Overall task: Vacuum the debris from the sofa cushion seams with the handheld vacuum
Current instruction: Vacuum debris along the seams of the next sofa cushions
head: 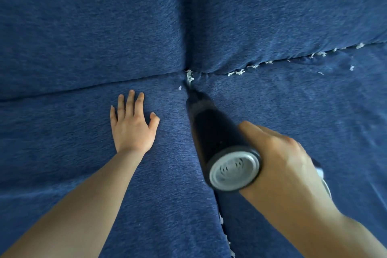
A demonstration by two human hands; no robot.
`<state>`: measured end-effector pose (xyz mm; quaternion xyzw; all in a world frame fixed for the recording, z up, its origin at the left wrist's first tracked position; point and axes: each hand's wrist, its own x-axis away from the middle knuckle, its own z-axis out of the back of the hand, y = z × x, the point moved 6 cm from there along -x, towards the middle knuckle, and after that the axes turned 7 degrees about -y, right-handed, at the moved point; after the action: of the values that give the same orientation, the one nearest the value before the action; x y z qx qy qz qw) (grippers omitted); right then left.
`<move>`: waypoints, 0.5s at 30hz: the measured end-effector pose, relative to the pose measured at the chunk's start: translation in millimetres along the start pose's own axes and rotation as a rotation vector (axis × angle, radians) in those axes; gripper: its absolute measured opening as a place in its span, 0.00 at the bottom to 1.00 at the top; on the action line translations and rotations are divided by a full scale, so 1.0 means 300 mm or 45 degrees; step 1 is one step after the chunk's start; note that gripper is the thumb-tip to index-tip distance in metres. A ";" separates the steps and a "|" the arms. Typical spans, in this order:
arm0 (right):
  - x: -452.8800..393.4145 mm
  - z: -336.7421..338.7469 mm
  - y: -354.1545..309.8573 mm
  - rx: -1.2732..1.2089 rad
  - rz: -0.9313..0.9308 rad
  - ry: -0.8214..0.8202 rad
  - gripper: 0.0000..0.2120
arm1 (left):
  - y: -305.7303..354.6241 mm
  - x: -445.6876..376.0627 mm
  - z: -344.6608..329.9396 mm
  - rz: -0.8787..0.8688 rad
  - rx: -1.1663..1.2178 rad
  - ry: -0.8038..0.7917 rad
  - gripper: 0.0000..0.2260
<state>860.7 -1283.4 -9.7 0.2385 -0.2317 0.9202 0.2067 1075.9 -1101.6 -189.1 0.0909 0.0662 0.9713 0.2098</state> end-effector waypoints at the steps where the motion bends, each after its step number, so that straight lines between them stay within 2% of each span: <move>1: 0.007 0.009 -0.011 -0.057 -0.063 0.124 0.14 | 0.000 -0.001 0.000 0.003 0.000 -0.001 0.27; 2: -0.041 0.014 -0.071 -0.120 -0.077 0.208 0.14 | 0.001 -0.003 -0.002 0.006 0.000 -0.001 0.27; 5: -0.095 -0.005 -0.070 -0.233 -0.112 0.234 0.12 | 0.001 -0.007 -0.005 0.004 0.000 0.006 0.27; 9: -0.099 0.004 -0.091 -0.215 0.001 0.357 0.11 | 0.001 -0.007 -0.007 0.004 0.004 0.022 0.27; 15: -0.075 0.013 -0.031 -0.538 -0.075 0.441 0.11 | -0.002 -0.008 -0.012 0.005 0.019 0.017 0.27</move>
<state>884.5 -1284.0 -15.5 0.0357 -0.3727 0.8721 0.3151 1077.7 -1102.3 -193.0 0.0863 0.0745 0.9718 0.2066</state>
